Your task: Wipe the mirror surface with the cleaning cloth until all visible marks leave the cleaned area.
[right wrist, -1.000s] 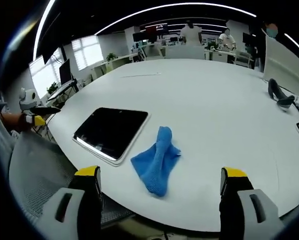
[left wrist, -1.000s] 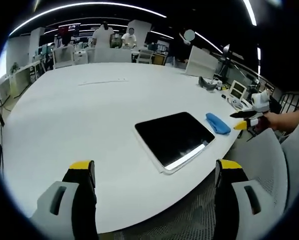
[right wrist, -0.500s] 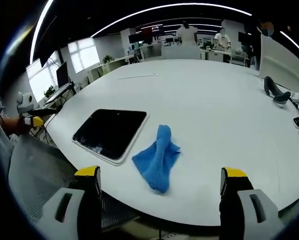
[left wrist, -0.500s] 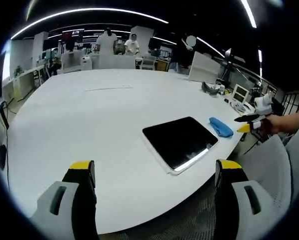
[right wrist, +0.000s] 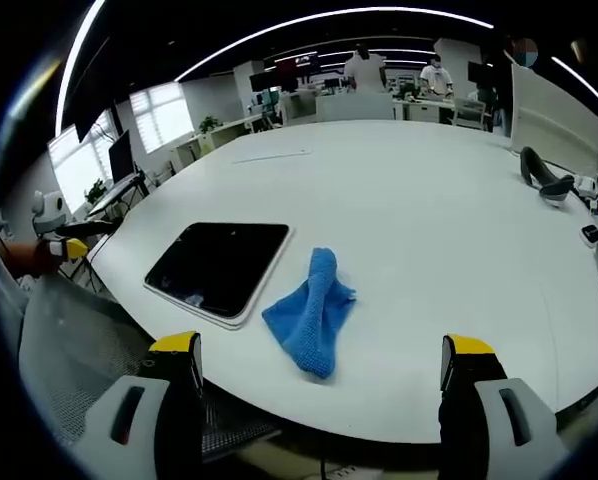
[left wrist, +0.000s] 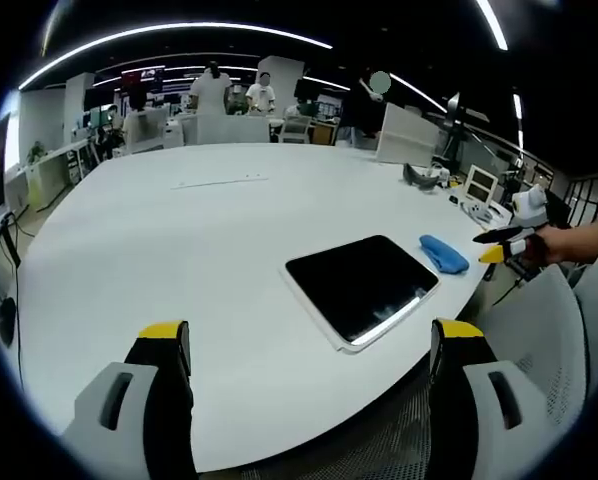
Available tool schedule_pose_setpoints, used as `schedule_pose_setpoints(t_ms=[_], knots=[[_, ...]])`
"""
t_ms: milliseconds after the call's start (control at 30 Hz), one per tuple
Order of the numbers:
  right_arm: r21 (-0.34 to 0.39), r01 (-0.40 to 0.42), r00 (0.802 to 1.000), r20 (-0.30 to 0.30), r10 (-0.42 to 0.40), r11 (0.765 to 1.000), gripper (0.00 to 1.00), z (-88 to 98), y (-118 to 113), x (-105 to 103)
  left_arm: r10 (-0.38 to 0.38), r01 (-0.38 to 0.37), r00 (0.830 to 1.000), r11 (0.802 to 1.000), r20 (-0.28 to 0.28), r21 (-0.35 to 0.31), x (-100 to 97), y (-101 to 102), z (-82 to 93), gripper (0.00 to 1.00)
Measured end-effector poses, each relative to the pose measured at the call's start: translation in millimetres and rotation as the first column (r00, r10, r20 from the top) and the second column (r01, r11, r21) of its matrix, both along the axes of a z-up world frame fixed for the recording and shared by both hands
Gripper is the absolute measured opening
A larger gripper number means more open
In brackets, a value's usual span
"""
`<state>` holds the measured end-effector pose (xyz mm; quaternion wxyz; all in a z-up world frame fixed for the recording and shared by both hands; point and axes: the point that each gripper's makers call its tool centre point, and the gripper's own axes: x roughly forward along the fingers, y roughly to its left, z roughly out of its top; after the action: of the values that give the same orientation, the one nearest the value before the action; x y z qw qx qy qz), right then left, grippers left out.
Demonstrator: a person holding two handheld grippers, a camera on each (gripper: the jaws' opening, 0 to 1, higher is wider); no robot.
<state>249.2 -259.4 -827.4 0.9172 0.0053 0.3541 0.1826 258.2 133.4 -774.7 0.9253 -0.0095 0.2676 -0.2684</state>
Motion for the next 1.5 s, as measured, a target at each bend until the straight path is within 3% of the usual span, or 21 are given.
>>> schedule_pose_setpoints(t_ms=[367,600,667,800,1033,1333,1500], knots=[[0.016,0.048,0.999,0.023,-0.048,0.999,0.98,30.6,0.5,16.3,-0.004,0.004,1.0,1.0,0.004,0.01,-0.6,0.5,-0.7,0.99],[-0.063,0.03,0.999,-0.024,-0.031,0.998,0.88,37.3,5.6,37.7,-0.016,0.016,1.0,1.0,-0.02,0.005,-2.8,-1.7,-3.8,0.99],[-0.081,0.037,0.998,-0.053,-0.041,0.996,0.87,34.8,5.3,44.1,-0.014,0.015,1.0,1.0,-0.018,0.004,-3.6,-1.1,-3.8,0.99],[-0.136,0.008,0.982,-0.184,-0.034,0.991,0.81,16.3,4.2,41.4,-0.004,0.004,1.0,1.0,-0.019,0.003,-2.8,0.3,-3.7,0.99],[-0.12,-0.014,0.976,-0.215,-0.012,0.993,0.65,5.9,17.5,45.6,-0.001,0.001,1.0,1.0,-0.019,0.004,-3.0,0.6,-4.3,0.99],[-0.109,0.016,0.967,-0.249,-0.043,0.994,0.45,-19.3,25.5,49.4,-0.027,0.027,1.0,0.999,-0.009,0.022,-3.9,-2.8,-4.0,0.99],[-0.119,0.057,0.958,-0.272,-0.087,0.991,0.28,-31.4,23.6,47.6,-0.034,0.035,0.999,0.999,-0.017,0.022,-5.1,-4.6,-5.3,0.99]])
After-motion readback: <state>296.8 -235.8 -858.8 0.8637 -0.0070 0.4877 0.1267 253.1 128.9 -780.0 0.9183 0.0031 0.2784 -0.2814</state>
